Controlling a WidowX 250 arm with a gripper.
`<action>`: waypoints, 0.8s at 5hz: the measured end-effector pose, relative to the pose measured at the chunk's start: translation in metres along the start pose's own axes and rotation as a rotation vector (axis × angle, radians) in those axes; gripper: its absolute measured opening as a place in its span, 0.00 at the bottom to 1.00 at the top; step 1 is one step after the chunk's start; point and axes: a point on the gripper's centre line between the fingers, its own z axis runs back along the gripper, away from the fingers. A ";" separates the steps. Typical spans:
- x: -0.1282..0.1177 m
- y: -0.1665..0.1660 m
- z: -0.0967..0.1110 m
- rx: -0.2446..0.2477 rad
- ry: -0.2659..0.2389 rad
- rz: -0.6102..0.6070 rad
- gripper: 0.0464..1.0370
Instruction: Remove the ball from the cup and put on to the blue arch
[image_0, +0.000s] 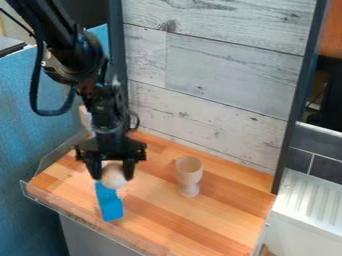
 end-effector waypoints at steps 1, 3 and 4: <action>0.001 0.002 0.003 -0.004 -0.002 0.001 0.71; -0.001 0.012 0.003 0.028 0.010 0.017 0.71; -0.002 0.014 0.002 0.042 0.011 0.014 0.71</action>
